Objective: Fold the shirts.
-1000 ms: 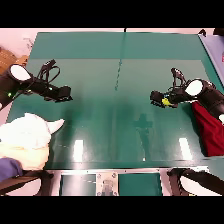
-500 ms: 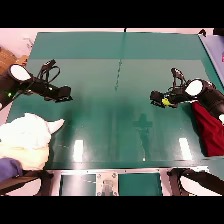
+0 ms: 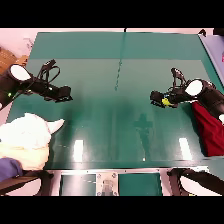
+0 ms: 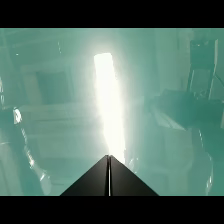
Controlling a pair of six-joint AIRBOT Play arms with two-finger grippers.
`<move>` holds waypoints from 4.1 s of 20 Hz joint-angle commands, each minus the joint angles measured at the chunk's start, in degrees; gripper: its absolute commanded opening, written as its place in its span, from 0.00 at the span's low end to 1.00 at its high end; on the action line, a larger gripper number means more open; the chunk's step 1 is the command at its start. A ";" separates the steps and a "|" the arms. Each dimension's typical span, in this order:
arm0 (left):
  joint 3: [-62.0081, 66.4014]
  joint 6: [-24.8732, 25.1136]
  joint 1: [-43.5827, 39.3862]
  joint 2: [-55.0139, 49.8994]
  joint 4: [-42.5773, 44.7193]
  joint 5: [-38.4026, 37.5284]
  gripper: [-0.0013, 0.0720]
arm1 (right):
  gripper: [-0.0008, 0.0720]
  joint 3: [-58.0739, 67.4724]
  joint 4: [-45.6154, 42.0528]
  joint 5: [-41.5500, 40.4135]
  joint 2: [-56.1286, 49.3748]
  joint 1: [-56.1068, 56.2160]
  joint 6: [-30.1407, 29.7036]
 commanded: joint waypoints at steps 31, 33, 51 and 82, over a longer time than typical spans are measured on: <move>2.23 -3.76 5.49 0.39 37.05 -11.54 0.04 | 0.25 0.04 0.63 2.62 -0.02 0.07 0.00; 11.02 -3.80 -2.27 0.37 36.22 -14.16 0.04 | 0.25 0.07 0.61 2.71 0.00 0.04 -0.02; 20.48 -5.51 -23.50 -10.36 12.92 -3.61 0.96 | 0.59 4.09 0.44 11.72 -0.02 -9.46 -0.04; 5.03 14.75 5.66 -20.98 -15.06 -6.36 0.05 | 0.03 -0.50 41.88 5.97 -20.11 -24.85 -33.24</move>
